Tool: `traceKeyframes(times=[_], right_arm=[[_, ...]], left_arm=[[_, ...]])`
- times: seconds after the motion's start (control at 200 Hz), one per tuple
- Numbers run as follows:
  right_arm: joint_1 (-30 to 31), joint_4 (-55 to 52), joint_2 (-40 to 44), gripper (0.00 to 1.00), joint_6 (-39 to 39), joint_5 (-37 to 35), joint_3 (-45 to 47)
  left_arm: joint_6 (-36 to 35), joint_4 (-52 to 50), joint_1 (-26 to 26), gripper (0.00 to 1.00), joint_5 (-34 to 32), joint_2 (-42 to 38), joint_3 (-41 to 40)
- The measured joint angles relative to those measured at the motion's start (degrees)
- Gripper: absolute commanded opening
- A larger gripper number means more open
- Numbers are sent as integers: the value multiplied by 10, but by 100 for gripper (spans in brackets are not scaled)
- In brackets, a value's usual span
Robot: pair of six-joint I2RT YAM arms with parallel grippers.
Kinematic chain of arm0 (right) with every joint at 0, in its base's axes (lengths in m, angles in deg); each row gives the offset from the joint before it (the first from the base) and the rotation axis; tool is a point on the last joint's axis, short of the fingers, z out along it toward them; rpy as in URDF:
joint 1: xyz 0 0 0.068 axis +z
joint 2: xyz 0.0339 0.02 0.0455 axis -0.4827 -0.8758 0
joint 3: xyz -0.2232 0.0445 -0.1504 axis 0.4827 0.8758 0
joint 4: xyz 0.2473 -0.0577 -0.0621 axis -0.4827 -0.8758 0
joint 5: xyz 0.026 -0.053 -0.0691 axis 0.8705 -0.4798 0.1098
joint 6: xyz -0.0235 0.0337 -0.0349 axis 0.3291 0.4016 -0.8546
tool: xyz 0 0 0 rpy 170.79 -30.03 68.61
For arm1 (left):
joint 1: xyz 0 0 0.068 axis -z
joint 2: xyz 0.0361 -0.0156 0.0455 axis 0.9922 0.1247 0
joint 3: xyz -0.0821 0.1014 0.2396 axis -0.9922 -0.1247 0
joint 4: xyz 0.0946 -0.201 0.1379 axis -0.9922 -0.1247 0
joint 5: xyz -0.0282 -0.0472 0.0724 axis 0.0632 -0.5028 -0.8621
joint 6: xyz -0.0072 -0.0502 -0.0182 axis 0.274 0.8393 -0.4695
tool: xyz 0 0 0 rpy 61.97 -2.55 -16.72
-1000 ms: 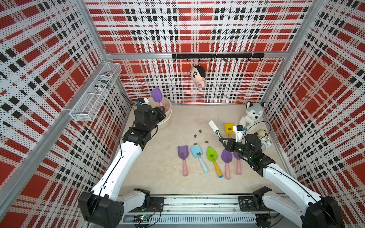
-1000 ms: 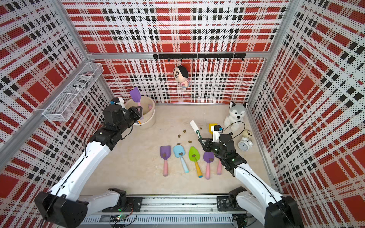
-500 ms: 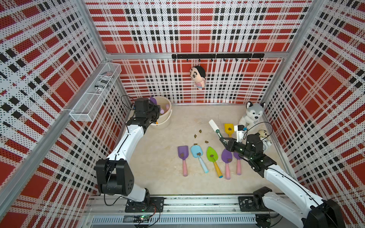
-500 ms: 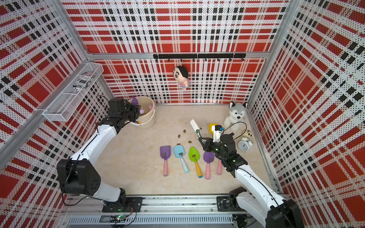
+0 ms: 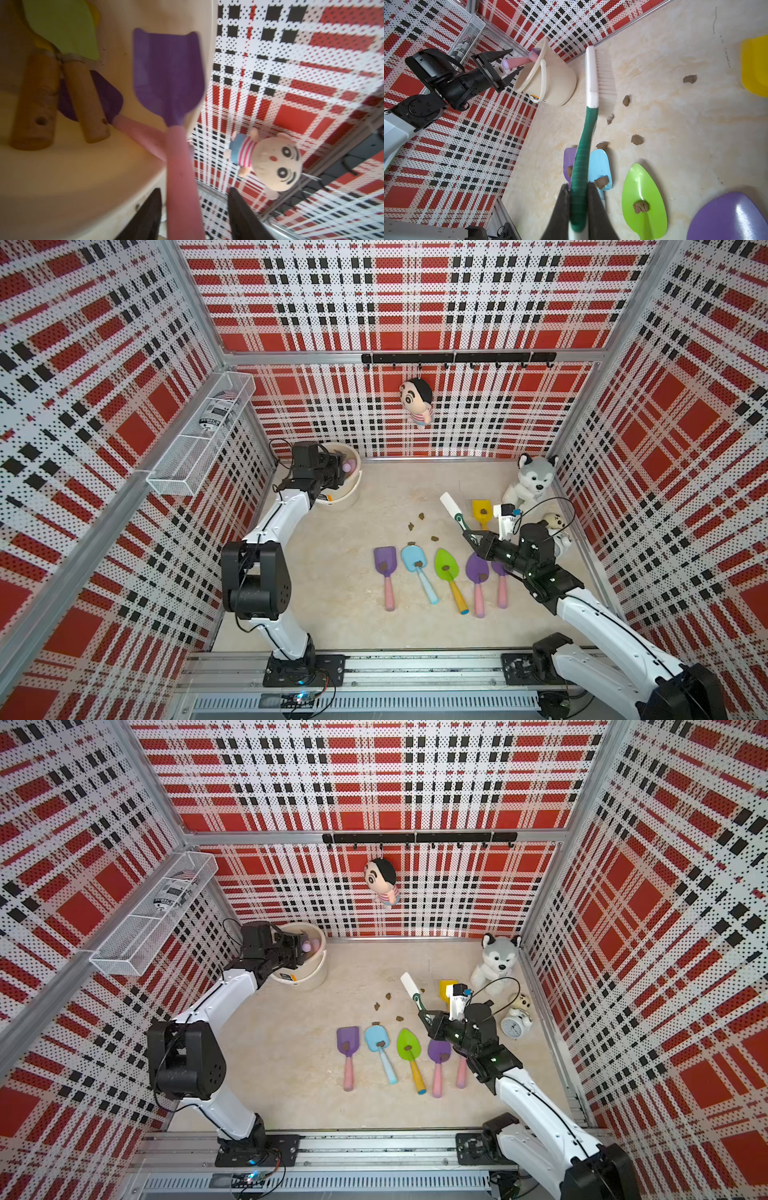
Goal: Brush the soil off the hand trowel and place it into the bucket
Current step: Place the hand trowel in the bucket.
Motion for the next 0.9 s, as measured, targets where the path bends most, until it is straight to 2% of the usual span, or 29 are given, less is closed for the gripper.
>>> traceKeyframes(times=[0.18,0.386,0.471,0.531,0.576,0.671,0.777,0.897], right_arm=[[0,-7,7,0,0,0,0],[0,-8,7,0,3,0,0],[0,-8,7,0,4,0,0],[0,-8,7,0,6,0,0],[0,-8,7,0,6,0,0],[0,-8,7,0,7,0,0],[0,-7,7,0,8,0,0],[0,-7,7,0,8,0,0]], left_arm=[[-48,22,2,80,-10,-5,9],[-193,-32,39,84,-133,-43,54],[-265,-43,87,88,-195,-88,54],[-308,-43,130,84,-231,-121,49],[-338,-42,163,78,-253,-144,40],[-389,-41,236,77,-293,-193,-1],[-416,-53,303,77,-338,-226,-63],[-415,-76,378,76,-377,-238,-145]])
